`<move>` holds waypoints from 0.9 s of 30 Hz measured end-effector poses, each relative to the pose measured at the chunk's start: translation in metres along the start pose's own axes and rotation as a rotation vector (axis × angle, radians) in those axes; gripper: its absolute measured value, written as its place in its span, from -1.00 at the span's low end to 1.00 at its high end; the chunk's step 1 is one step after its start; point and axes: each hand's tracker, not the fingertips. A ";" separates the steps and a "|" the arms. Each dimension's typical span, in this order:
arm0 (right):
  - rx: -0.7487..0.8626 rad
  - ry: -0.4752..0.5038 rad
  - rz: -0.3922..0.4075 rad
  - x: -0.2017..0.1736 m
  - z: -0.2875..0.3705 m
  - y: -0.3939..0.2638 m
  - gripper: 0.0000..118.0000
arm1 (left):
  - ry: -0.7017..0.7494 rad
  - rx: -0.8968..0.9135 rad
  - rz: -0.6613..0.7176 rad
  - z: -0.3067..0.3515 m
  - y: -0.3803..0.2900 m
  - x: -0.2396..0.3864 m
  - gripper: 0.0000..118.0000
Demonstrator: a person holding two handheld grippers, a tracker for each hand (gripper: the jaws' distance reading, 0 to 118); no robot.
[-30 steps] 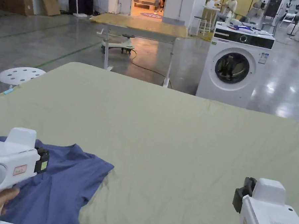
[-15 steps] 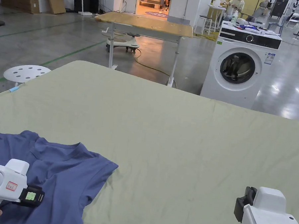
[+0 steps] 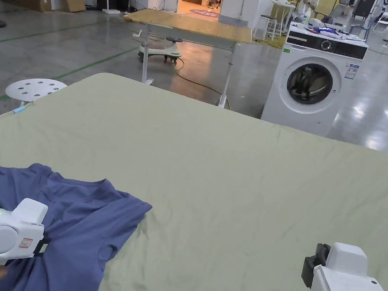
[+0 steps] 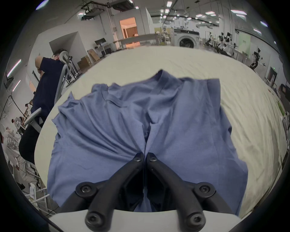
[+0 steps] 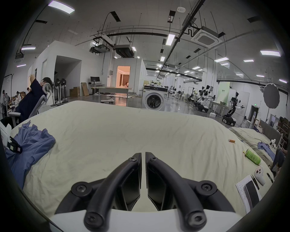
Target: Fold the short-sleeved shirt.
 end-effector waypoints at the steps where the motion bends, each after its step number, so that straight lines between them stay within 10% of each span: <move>1: 0.001 -0.001 -0.003 0.000 0.001 0.001 -0.92 | 0.007 0.033 0.014 0.006 0.001 -0.001 -1.00; 27: 0.098 -0.045 -0.069 0.037 0.030 0.026 -0.92 | -0.263 0.712 0.002 0.186 0.167 0.054 -1.00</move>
